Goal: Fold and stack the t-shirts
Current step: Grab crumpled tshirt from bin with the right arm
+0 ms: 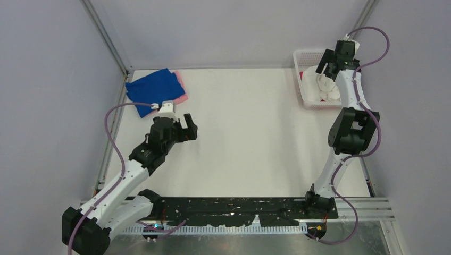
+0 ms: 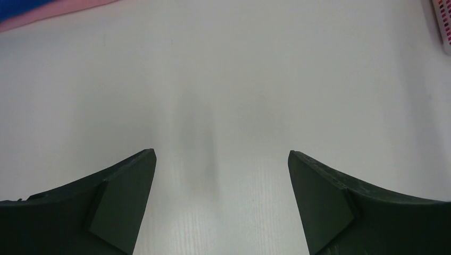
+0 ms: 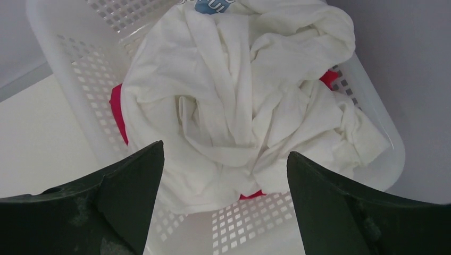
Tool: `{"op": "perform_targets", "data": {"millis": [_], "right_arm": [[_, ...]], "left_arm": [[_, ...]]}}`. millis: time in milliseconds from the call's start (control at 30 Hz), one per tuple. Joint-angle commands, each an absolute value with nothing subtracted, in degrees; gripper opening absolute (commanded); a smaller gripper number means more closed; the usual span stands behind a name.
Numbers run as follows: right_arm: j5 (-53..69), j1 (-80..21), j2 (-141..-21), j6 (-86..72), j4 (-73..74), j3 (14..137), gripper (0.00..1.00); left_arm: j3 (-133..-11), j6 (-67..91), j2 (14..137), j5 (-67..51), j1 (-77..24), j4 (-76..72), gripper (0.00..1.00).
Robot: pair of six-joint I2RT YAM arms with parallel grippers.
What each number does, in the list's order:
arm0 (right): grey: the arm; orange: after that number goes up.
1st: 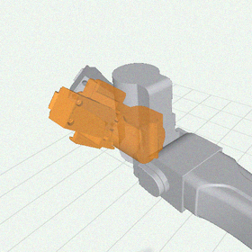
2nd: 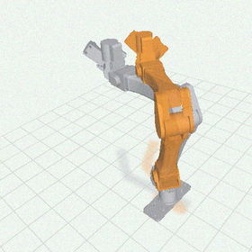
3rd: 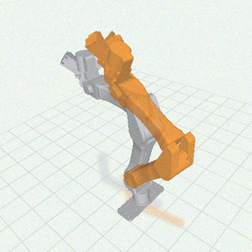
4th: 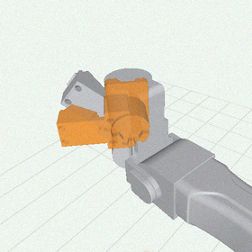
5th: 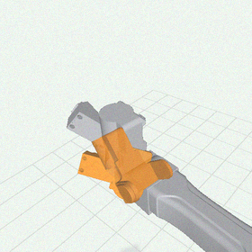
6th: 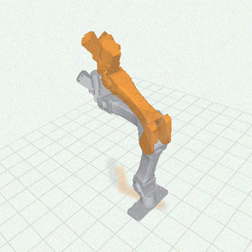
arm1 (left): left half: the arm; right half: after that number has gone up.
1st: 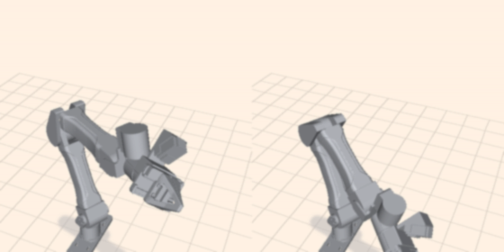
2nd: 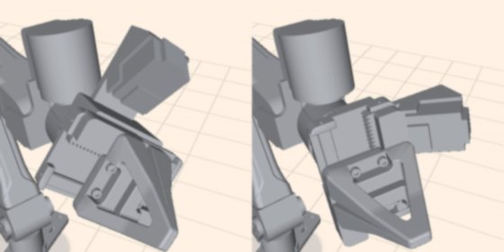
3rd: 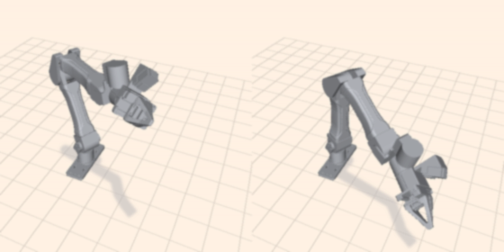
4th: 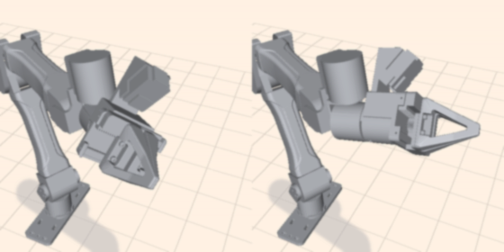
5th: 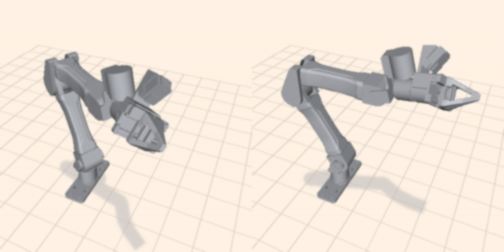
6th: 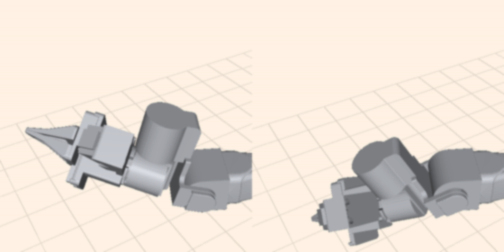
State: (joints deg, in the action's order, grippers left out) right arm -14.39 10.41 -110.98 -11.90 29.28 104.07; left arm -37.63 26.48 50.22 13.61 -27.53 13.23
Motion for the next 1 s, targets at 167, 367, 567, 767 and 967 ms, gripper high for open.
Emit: {"op": "perform_targets", "data": {"millis": [167, 367, 567, 767, 967], "right_arm": [[-5.4, 11.7, -129.8, -4.5, 34.2, 125.2, 0.84], [-3.2, 11.7, -135.0, -6.1, 34.2, 128.7, 0.53], [-4.2, 12.0, -132.7, -8.3, 32.4, 128.0, 0.06], [-7.8, 12.0, -123.0, -8.3, 30.0, 129.1, 0.05], [-2.2, 12.0, -109.6, -12.4, 21.3, 125.6, 0.05]], "left_arm": [[-43.6, 25.4, 57.5, 10.7, -27.4, 8.3, 1.00], [-44.5, 25.5, 59.3, 9.4, -27.4, 8.1, 1.00], [-43.5, 25.5, 58.0, 8.3, -27.4, 7.7, 1.00], [-41.9, 26.4, 54.6, 8.3, -27.3, 7.8, 1.00], [-39.7, 27.2, 51.6, 5.9, -27.4, 6.2, 1.00]]}}
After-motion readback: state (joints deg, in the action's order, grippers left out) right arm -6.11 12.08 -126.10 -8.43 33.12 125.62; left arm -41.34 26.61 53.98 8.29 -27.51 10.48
